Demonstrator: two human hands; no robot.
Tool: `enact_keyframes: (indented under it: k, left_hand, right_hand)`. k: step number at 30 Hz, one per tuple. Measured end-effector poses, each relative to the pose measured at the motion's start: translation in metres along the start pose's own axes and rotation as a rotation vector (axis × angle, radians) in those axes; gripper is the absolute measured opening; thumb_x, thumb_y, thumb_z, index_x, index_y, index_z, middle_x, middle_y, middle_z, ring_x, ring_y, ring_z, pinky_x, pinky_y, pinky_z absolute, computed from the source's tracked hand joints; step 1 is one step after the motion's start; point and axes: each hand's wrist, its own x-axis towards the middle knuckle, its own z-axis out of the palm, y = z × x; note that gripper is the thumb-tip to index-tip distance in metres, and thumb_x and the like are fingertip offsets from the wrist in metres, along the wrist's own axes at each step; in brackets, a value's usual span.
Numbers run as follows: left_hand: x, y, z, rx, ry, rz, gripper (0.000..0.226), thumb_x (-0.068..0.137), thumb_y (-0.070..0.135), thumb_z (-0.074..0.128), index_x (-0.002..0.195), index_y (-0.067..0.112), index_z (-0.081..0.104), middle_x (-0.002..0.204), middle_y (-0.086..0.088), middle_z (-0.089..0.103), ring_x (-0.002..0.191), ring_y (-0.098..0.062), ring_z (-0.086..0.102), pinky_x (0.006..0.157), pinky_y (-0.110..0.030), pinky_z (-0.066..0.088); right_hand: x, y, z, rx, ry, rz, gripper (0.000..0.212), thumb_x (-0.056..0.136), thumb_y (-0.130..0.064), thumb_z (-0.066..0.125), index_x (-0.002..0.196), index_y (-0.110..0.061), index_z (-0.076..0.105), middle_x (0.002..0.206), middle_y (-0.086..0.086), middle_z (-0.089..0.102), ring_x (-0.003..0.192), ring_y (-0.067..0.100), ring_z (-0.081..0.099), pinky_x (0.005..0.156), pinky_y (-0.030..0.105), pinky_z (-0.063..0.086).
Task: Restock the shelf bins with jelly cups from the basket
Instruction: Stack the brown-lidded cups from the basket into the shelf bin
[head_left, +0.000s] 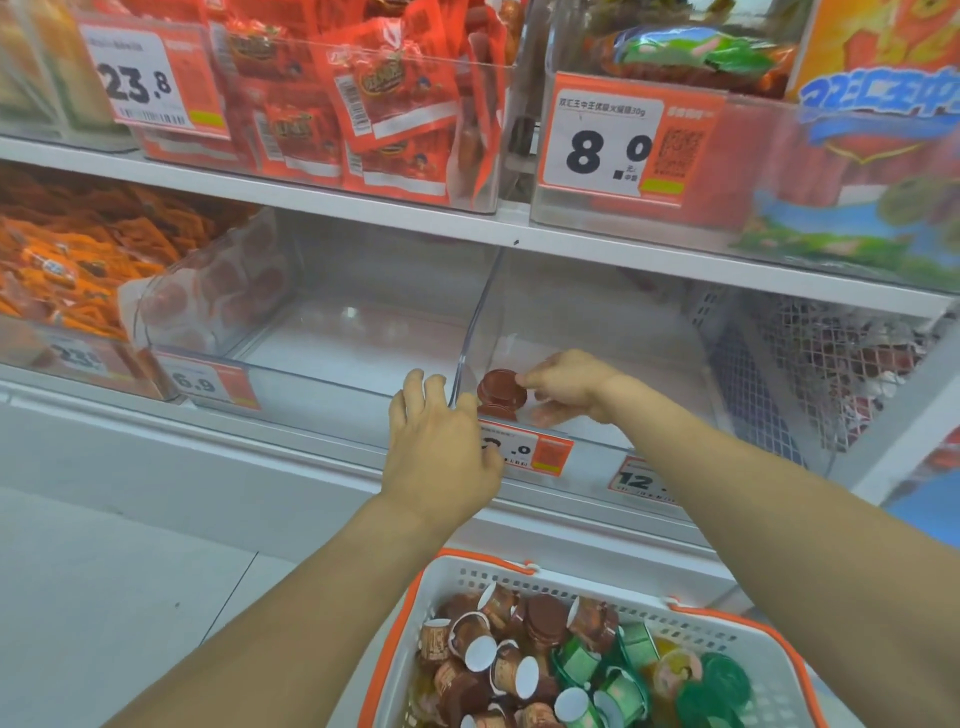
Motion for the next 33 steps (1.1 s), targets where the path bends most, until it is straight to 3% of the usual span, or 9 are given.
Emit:
enact_keyframes:
  k: [3,6,10,13,16,19,22,28,33]
  left_hand:
    - [-0.003,0.003,-0.006,-0.175,0.357,0.090,0.020,0.082,0.026,0.058,0.093,0.011,0.066,0.105,-0.010,0.060,0.109,-0.032,0.048,0.088,-0.042,0.042]
    - [-0.017,0.018,-0.019,-0.413,0.535,0.134,0.010,0.080,0.023,0.054,0.074,0.018,0.049,0.070,0.003,0.053,0.069,-0.022,0.046,0.060,-0.034,0.036]
    - [-0.039,0.039,0.008,-0.238,0.012,0.112,0.013,0.089,0.030,0.051,0.088,0.017,0.054,0.084,-0.007,0.065,0.079,-0.032,0.061,0.063,-0.035,0.041]
    - [-0.064,0.045,0.058,-0.008,-0.407,0.162,0.026,0.093,0.033,0.051,0.109,0.014,0.058,0.110,-0.012,0.064,0.102,-0.034,0.062,0.075,-0.035,0.043]
    - [-0.099,0.028,0.125,0.311,-0.589,0.270,0.056,0.095,0.034,0.052,0.145,0.012,0.037,0.141,-0.017,0.046,0.128,-0.035,0.046,0.101,-0.043,0.039]
    - [-0.119,0.003,0.173,0.447,-0.676,0.249,0.079,0.096,0.034,0.054,0.157,0.010,0.010,0.161,-0.024,0.012,0.149,-0.041,0.012,0.119,-0.051,0.017]
    - [-0.120,-0.014,0.191,0.330,-0.719,0.133,0.068,0.104,0.036,0.040,0.158,0.017,0.003,0.163,-0.024,0.000,0.151,-0.041,-0.001,0.122,-0.050,0.006]
    - [-0.109,-0.029,0.193,0.051,-0.644,0.053,0.053,0.101,0.024,0.049,0.150,0.026,0.028,0.145,-0.013,0.043,0.128,-0.034,0.047,0.107,-0.041,0.040]
    - [-0.089,-0.019,0.165,-0.151,-0.620,-0.013,0.060,0.086,0.026,0.069,0.134,0.017,0.035,0.119,-0.012,0.051,0.096,-0.028,0.059,0.086,-0.037,0.052]
  right_hand:
    - [-0.033,-0.007,-0.010,-0.153,0.275,-0.297,0.022,0.092,-0.019,0.066,0.111,-0.008,0.065,0.088,0.010,0.073,0.070,0.020,0.072,0.072,0.035,0.059]
    - [-0.102,0.000,-0.009,0.086,0.370,-0.559,0.005,0.092,-0.014,0.065,0.088,-0.014,0.068,0.071,0.004,0.071,0.047,0.015,0.062,0.050,0.022,0.046]
    - [-0.169,0.064,0.025,0.395,0.455,-0.616,0.009,0.093,-0.010,0.066,0.085,-0.011,0.066,0.058,0.005,0.062,0.043,0.012,0.052,0.044,0.022,0.042]
    - [-0.158,0.128,0.067,0.265,0.427,-0.453,0.017,0.092,-0.013,0.068,0.079,-0.025,0.066,0.063,-0.001,0.066,0.055,0.012,0.059,0.055,0.027,0.049]
    - [-0.130,0.192,0.097,0.016,0.213,-0.305,0.010,0.090,-0.018,0.066,0.082,-0.022,0.070,0.071,-0.004,0.071,0.068,0.011,0.066,0.067,0.031,0.054]
    - [-0.123,0.239,0.112,-0.234,-0.022,-0.174,0.021,0.091,-0.031,0.066,0.104,-0.015,0.069,0.094,0.002,0.072,0.087,0.015,0.067,0.082,0.031,0.053]
    - [-0.123,0.265,0.122,-0.339,-0.117,-0.160,0.046,0.090,-0.044,0.064,0.127,-0.017,0.058,0.115,0.003,0.064,0.107,0.016,0.060,0.094,0.028,0.048]
    - [-0.110,0.281,0.151,-0.451,-0.002,-0.213,0.056,0.089,-0.057,0.053,0.138,-0.028,0.048,0.130,0.000,0.056,0.122,0.021,0.049,0.104,0.037,0.043]
    - [-0.101,0.278,0.166,-0.604,0.038,-0.223,0.056,0.090,-0.062,0.048,0.135,-0.029,0.048,0.128,-0.002,0.059,0.122,0.024,0.044,0.105,0.040,0.038]
